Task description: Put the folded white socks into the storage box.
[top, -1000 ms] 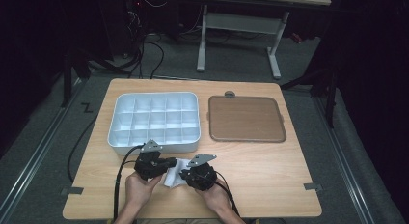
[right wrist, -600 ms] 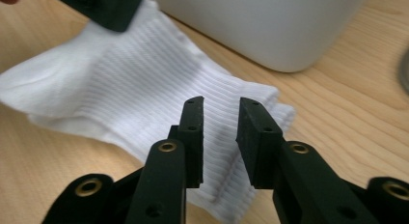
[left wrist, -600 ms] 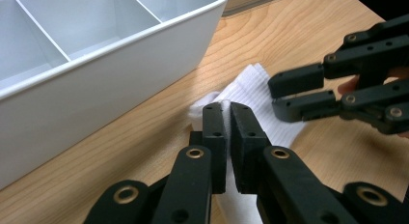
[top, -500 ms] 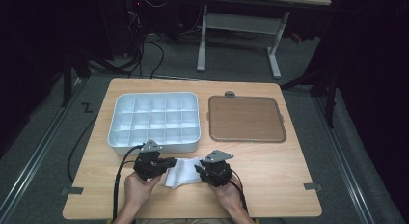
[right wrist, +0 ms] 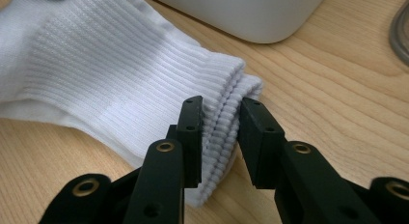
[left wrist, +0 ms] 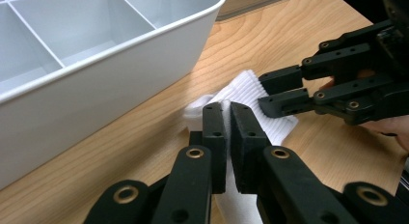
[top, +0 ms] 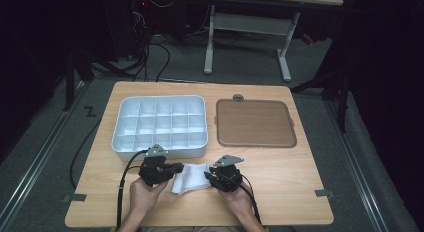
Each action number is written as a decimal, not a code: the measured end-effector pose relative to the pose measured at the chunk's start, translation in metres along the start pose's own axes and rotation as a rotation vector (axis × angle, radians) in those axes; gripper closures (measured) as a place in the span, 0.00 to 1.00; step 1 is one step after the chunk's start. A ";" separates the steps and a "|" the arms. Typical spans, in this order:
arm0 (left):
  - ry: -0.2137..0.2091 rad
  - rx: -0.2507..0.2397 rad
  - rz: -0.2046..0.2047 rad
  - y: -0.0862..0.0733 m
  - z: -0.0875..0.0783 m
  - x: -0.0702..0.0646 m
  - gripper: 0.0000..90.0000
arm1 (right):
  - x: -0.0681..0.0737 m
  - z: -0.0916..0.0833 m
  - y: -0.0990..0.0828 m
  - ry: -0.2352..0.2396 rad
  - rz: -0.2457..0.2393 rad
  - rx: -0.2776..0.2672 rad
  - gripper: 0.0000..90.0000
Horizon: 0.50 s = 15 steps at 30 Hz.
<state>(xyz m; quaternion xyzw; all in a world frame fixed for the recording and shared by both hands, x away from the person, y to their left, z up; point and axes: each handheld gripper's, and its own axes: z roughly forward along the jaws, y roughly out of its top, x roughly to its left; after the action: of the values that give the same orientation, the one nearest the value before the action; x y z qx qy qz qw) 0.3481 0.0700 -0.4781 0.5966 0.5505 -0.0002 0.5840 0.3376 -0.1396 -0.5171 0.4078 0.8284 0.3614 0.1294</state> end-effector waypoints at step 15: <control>-0.024 0.005 -0.022 0.002 0.003 -0.003 0.95 | 0.008 0.009 0.006 0.028 -0.032 0.014 0.82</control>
<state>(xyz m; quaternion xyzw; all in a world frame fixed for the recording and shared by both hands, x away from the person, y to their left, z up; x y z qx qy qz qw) 0.3500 0.0668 -0.4756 0.5919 0.5501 -0.0151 0.5890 0.3410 -0.1266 -0.5189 0.3903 0.8391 0.3591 0.1209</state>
